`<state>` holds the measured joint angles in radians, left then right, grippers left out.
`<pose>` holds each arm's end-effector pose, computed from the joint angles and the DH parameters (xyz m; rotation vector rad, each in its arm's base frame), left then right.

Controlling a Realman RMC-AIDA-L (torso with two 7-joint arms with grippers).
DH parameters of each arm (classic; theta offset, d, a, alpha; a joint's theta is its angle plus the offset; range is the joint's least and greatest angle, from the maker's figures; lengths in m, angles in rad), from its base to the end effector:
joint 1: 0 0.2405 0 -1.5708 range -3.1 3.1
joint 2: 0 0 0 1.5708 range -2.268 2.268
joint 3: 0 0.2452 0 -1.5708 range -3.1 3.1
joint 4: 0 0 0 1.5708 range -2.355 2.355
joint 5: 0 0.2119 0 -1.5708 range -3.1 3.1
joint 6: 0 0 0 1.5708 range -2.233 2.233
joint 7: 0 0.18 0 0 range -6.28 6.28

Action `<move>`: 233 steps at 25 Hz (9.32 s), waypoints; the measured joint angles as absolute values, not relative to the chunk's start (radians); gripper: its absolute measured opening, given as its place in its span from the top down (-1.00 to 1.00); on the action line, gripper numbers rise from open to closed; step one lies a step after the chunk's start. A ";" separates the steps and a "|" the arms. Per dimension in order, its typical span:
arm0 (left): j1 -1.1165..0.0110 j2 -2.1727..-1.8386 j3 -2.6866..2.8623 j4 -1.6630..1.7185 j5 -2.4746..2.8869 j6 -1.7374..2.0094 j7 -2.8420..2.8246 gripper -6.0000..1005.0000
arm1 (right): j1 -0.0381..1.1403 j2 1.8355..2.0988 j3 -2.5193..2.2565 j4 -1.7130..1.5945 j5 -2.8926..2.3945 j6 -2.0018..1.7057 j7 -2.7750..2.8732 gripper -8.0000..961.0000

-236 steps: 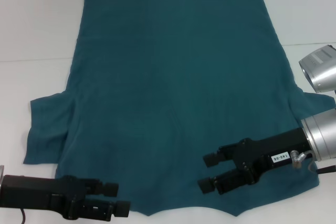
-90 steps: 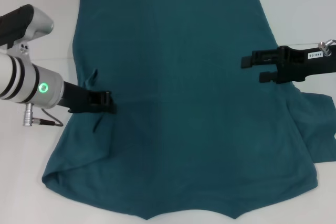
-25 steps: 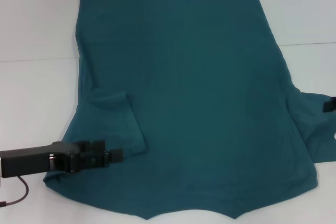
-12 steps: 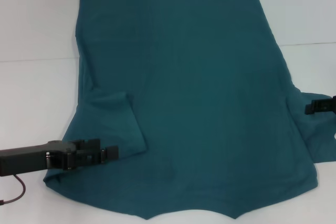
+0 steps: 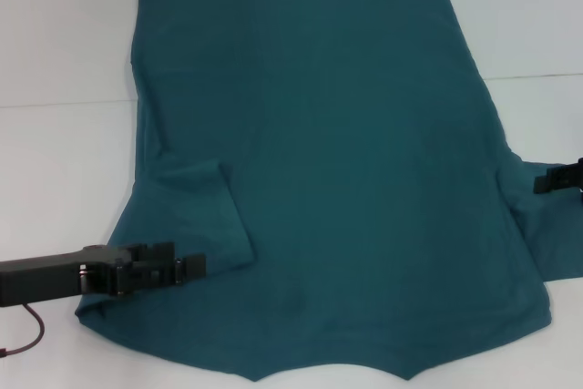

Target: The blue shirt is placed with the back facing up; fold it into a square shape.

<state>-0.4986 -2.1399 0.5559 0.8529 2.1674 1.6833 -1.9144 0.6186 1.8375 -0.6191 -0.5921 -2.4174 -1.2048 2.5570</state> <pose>-0.2454 0.3237 -0.0101 -2.6038 -1.2947 -0.7162 0.3536 0.3984 0.0737 -1.7830 1.8516 0.2929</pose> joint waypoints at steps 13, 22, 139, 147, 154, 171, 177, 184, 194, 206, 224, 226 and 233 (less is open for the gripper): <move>-0.502 -2.140 0.562 0.853 2.169 1.682 -1.933 -0.81 | 0.615 1.831 -0.619 -0.592 -2.420 -1.204 2.565 0.38; -0.498 -2.137 0.555 0.855 2.167 1.687 -1.938 -0.81 | 0.635 1.821 -0.617 -0.608 -2.514 -1.183 2.613 0.93; -0.480 -2.135 0.554 0.801 2.166 1.512 -2.002 -0.81 | 0.748 1.909 -0.698 -0.662 -2.643 -1.449 2.620 0.08; -0.479 -2.135 0.555 0.801 2.166 1.511 -2.002 -0.81 | 0.741 1.916 -0.689 -0.635 -2.643 -1.412 2.623 0.08; -0.477 -2.135 0.555 0.799 2.166 1.510 -1.999 -0.81 | 0.741 1.922 -0.673 -0.630 -2.643 -1.388 2.623 0.08; -0.477 -2.133 0.556 0.777 2.166 1.494 -1.993 -0.81 | 0.760 1.942 -0.673 -0.592 -2.643 -1.323 2.623 0.09; -0.480 -2.131 0.555 0.774 2.166 1.492 -1.991 -0.81 | 0.764 1.950 -0.673 -0.592 -2.585 -1.303 2.613 0.09; -0.477 -2.130 0.555 0.774 2.166 1.492 -1.992 -0.81 | 0.733 1.947 -0.680 -0.590 -2.300 -1.349 2.455 0.09; -0.474 -2.128 0.554 0.775 2.166 1.486 -1.999 -0.81 | 0.732 1.927 -0.731 -0.629 -2.362 -1.415 2.513 0.09; -0.480 -2.128 0.554 0.774 2.166 1.482 -2.000 -0.81 | 0.688 1.890 -0.725 -0.637 -2.454 -1.432 2.626 0.09; -0.478 -2.131 0.554 0.773 2.166 1.472 -2.000 -0.81 | 0.683 1.902 -0.733 -0.584 -2.480 -1.348 2.634 0.09; -0.478 -2.132 0.554 0.773 2.166 1.471 -1.998 -0.81 | 0.683 1.904 -0.730 -0.583 -2.480 -1.336 2.634 0.09; -0.477 -2.132 0.555 0.772 2.166 1.468 -1.994 -0.81 | 0.688 1.928 -0.725 -0.582 -2.465 -1.290 2.625 0.09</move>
